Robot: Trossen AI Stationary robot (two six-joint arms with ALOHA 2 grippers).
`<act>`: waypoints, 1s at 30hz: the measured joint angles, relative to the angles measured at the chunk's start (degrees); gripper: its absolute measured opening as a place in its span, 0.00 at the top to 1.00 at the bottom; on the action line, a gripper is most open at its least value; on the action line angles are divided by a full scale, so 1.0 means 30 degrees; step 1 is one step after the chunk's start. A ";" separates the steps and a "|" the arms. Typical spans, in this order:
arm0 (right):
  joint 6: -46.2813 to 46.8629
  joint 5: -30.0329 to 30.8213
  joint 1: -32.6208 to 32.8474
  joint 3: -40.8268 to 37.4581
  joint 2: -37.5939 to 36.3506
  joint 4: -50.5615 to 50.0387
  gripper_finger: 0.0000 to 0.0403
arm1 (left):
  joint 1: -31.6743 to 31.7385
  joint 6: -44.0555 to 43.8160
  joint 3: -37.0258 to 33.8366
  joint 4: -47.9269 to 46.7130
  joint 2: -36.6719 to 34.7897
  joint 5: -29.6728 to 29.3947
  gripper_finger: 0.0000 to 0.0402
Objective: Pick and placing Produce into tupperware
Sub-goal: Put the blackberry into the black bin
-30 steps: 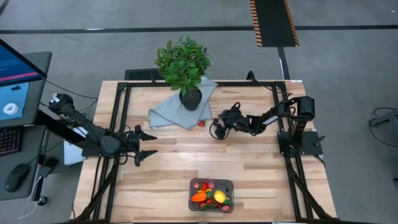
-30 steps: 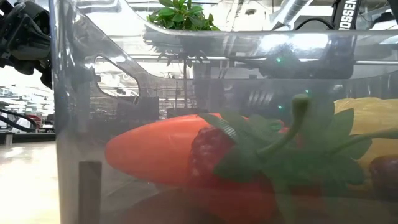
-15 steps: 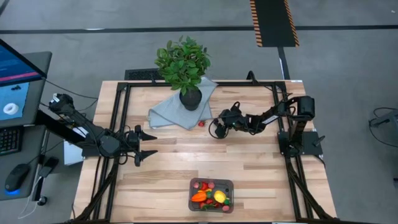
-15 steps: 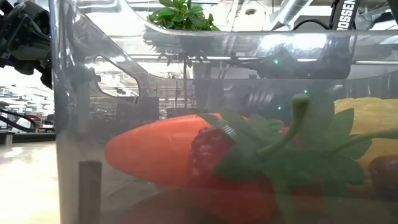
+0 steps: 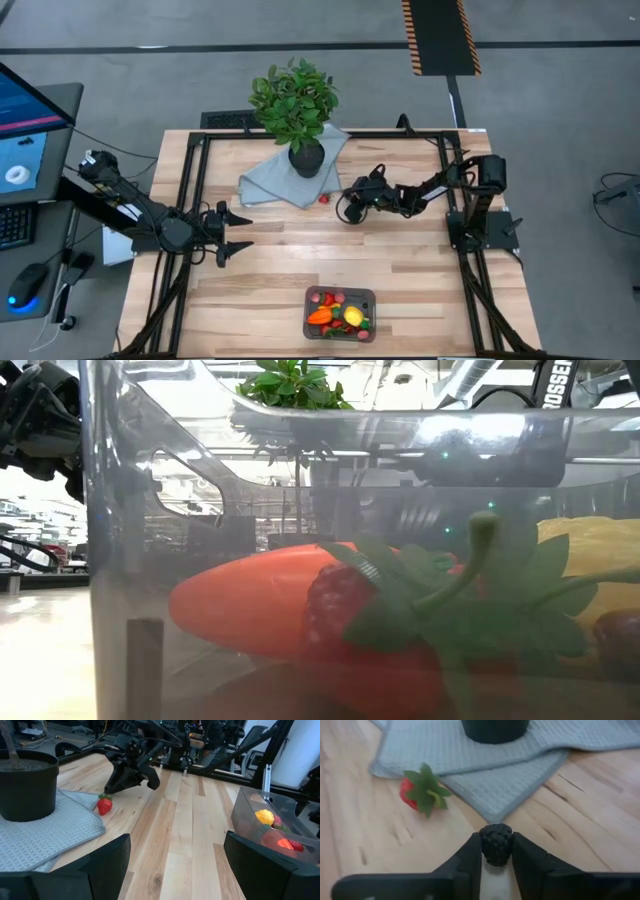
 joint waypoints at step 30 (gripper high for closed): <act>0.1174 -0.1479 1.0090 0.3840 -0.3712 -0.2706 0.69 | -0.0007 -0.0256 0.0000 -0.0332 0.0000 -0.0487 0.23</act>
